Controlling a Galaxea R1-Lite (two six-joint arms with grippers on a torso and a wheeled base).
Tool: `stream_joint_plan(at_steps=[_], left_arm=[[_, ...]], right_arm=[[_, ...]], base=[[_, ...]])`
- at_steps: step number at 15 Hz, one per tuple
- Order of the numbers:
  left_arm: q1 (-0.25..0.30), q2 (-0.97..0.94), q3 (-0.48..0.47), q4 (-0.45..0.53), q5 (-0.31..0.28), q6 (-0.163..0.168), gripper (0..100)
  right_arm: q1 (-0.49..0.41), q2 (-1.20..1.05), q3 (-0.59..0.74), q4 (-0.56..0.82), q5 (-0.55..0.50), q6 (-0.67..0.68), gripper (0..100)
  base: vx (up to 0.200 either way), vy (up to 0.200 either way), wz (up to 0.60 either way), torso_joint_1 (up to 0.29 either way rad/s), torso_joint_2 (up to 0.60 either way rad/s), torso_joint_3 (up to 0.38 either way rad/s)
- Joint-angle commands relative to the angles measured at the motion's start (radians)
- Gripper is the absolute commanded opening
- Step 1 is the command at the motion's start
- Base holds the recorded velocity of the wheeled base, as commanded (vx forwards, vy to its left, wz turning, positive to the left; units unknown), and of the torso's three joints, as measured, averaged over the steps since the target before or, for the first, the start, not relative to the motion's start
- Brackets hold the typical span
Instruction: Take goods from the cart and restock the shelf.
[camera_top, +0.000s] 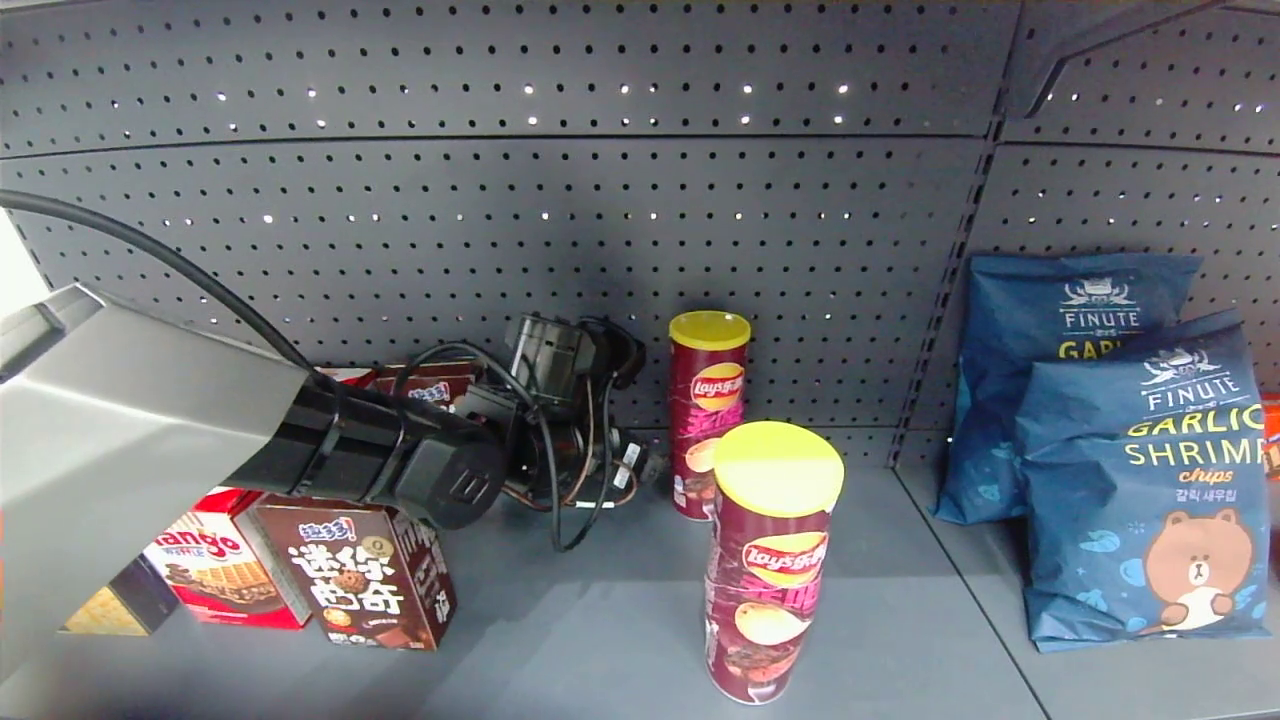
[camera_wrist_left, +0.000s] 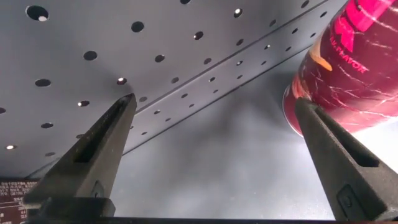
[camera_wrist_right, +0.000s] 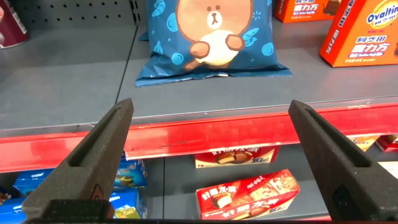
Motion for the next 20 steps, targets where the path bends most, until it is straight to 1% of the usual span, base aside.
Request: stream_joint_plan(at_steps=[1, 5, 8, 9, 10, 11, 13, 14, 16, 18, 20], left_arm=[[0.004, -0.005, -0.001, 0.000, -0.001, 0.002, 100], [0.024, -0.112, 0.004, 0.009, -0.004, 0.007, 100], [0.026, -0.299, 0.008, 0.133, -0.005, 0.007, 100], [0.026, -0.336, 0.015, 0.156, -0.005, 0.007, 100], [0.018, -0.449, 0.053, 0.207, 0.001, 0.004, 100], [0.021, -0.515, 0.084, 0.216, 0.007, 0.016, 100], [0.023, -0.614, 0.139, 0.218, 0.024, 0.021, 100], [0.024, -0.690, 0.202, 0.218, 0.027, 0.022, 100], [0.024, -0.761, 0.266, 0.216, 0.033, 0.022, 100], [0.026, -0.815, 0.303, 0.218, 0.058, 0.022, 100], [0.030, -0.865, 0.381, 0.216, 0.059, 0.022, 100]], right_arm=[[0.000, 0.002, 0.000, 0.000, 0.000, 0.000, 100], [-0.002, 0.002, 0.000, 0.000, 0.000, 0.000, 100], [0.000, 0.002, 0.000, 0.000, 0.000, 0.000, 100], [0.000, 0.002, 0.000, 0.000, 0.000, 0.000, 100], [0.000, 0.002, 0.000, 0.000, 0.000, 0.000, 100], [0.000, 0.002, 0.000, 0.000, 0.000, 0.000, 100], [-0.002, 0.002, 0.000, 0.000, 0.000, 0.000, 100], [0.000, 0.002, 0.000, 0.000, 0.000, 0.000, 100], [0.000, 0.002, 0.000, 0.000, 0.000, 0.000, 100], [0.000, 0.002, 0.000, 0.000, 0.000, 0.000, 100], [0.000, 0.002, 0.000, 0.000, 0.000, 0.000, 100]], base=[[0.000, 0.000, 0.00, 0.000, 0.00, 0.000], [0.000, 0.000, 0.00, 0.000, 0.00, 0.000], [0.000, 0.000, 0.00, 0.000, 0.00, 0.000], [0.000, 0.000, 0.00, 0.000, 0.00, 0.000], [0.000, 0.000, 0.00, 0.000, 0.00, 0.000], [0.000, 0.000, 0.00, 0.000, 0.00, 0.000], [0.000, 0.000, 0.00, 0.000, 0.00, 0.000], [0.000, 0.000, 0.00, 0.000, 0.00, 0.000], [0.000, 0.000, 0.00, 0.000, 0.00, 0.000], [0.000, 0.000, 0.00, 0.000, 0.00, 0.000], [0.000, 0.000, 0.00, 0.000, 0.00, 0.000]])
